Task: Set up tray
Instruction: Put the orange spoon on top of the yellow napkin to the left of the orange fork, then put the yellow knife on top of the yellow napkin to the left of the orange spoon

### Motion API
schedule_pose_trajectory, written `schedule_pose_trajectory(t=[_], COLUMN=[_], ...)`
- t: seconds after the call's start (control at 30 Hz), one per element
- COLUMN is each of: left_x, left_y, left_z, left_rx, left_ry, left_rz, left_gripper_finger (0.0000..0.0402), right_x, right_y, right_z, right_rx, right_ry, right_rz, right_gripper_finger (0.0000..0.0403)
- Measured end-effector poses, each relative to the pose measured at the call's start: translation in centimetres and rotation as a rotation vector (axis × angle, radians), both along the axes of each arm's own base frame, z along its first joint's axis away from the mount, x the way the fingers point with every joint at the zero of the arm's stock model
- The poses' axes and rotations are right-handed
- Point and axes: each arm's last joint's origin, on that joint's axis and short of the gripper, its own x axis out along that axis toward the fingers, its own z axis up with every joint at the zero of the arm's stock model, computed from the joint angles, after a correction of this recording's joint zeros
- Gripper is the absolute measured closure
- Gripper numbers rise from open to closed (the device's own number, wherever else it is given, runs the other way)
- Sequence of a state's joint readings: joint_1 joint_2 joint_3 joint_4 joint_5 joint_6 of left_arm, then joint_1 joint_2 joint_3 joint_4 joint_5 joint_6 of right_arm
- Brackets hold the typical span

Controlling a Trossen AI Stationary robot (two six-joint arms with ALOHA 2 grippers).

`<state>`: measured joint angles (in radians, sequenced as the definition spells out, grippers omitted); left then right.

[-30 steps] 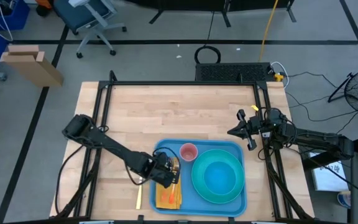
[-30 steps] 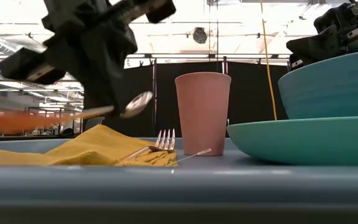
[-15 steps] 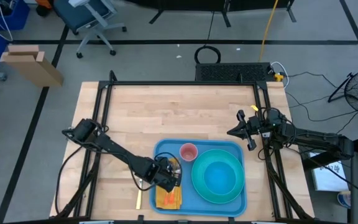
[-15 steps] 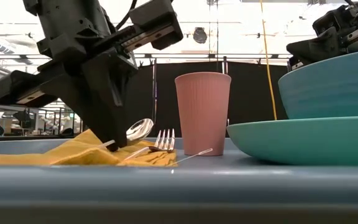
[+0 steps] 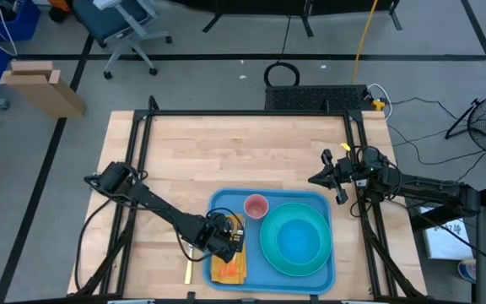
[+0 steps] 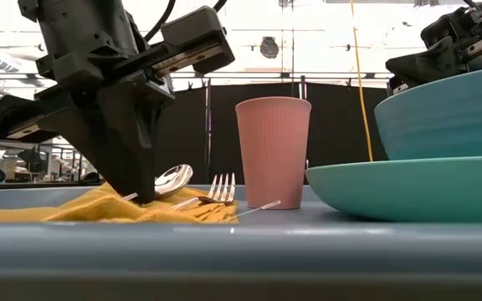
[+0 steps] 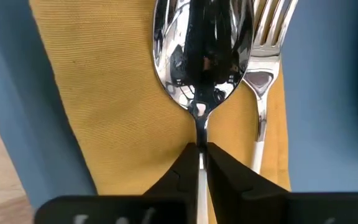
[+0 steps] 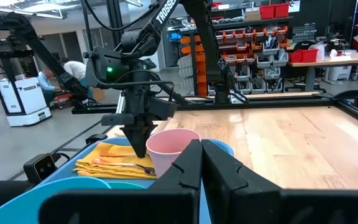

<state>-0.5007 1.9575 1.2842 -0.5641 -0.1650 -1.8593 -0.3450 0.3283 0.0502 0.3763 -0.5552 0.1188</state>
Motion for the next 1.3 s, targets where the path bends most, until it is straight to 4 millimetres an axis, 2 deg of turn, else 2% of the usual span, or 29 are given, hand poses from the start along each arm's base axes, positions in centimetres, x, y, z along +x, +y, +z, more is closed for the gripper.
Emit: schedule_pose_trajectory(t=[0.2, 0.4, 0.5, 0.63, 0.77, 1.0, 1.1, 1.3], left_x=[0.0, 0.0, 0.0, 0.0, -1.4, -5.4, -6.9, -7.5], left_y=[0.0, 0.1, 0.3, 0.5, -0.2, -2.4, -3.5, -4.9], left_z=[0.0, 0.4, 2.1, 5.5, 7.2, 6.1, 5.9, 5.0], left_rx=[0.005, 0.009, 0.027, 0.000, -0.035, -0.031, -0.023, -0.050], left_ry=[0.002, -0.006, -0.043, -0.104, -0.066, 0.210, 0.275, 0.307], left_rz=[-0.004, -0.053, -0.135, -0.252, -0.324, -0.259, -0.215, -0.156], left_gripper_finger=[0.0329, 0.0305, 0.0300, 0.0299, 0.0299, 0.0298, 0.0298, 0.0291], right_x=[0.0, 0.0, 0.0, 0.0, 0.0, 0.0, 0.0, 0.0], right_y=[0.0, 0.0, 0.0, 0.0, 0.0, 0.0, 0.0, 0.0], right_z=[0.0, 0.0, 0.0, 0.0, 0.0, -0.2, -0.2, -0.2], right_rx=[0.000, 0.000, 0.000, 0.000, 0.001, 0.008, 0.007, 0.007], right_ry=[0.000, 0.000, 0.000, 0.000, 0.001, 0.020, 0.020, 0.018], right_rz=[0.000, 0.000, 0.000, 0.000, 0.000, 0.000, 0.000, -0.001], right_gripper_finger=[0.0403, 0.0403, 0.0403, 0.0403, 0.0403, 0.0403, 0.0403, 0.0403])
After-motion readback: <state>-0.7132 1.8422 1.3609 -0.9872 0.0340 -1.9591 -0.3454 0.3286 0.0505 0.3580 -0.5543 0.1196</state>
